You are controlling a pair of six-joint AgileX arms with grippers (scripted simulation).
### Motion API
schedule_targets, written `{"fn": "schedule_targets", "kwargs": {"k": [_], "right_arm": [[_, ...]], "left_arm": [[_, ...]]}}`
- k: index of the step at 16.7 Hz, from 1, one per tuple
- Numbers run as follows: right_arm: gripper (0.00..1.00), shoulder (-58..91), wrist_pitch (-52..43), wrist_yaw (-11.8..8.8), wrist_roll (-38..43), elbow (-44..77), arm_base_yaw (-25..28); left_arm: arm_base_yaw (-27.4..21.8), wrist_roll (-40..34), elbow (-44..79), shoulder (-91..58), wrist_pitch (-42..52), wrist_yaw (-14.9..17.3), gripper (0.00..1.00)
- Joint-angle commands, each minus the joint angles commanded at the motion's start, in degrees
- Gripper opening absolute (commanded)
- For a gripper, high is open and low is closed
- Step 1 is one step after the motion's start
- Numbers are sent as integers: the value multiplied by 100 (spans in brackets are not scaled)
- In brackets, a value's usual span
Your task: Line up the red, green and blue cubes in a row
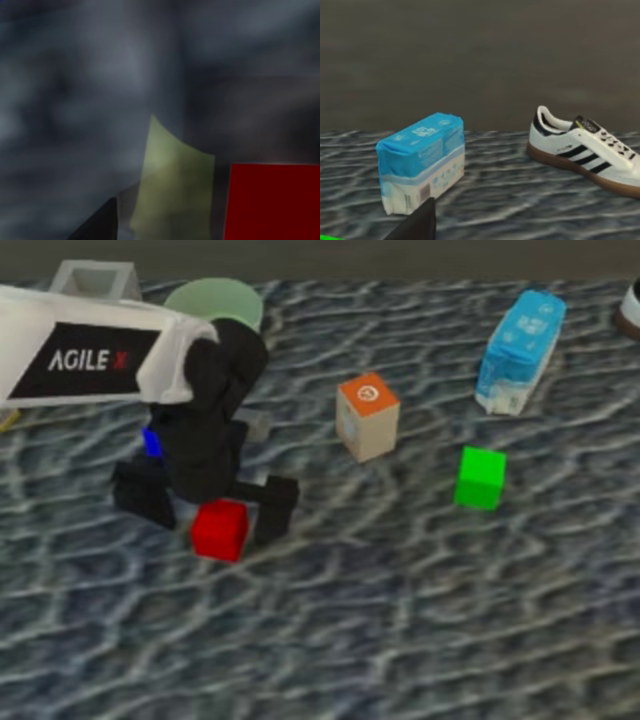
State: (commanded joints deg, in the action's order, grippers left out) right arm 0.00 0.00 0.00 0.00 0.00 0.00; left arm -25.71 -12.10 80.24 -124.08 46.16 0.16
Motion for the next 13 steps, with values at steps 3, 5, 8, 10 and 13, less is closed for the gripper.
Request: {"fn": "schedule_targets", "kwargs": {"k": [3,5,8,10,13], "right_arm": [[100,0,0,0,0,0,0],[100,0,0,0,0,0,0],[100,0,0,0,0,0,0],[100,0,0,0,0,0,0],[100,0,0,0,0,0,0]], "left_arm": [[0,0,0,0,0,0,62],[0,0,0,0,0,0,47],[0,0,0,0,0,0,25],[0,0,0,0,0,0,10],[0,0,0,0,0,0,0]]}}
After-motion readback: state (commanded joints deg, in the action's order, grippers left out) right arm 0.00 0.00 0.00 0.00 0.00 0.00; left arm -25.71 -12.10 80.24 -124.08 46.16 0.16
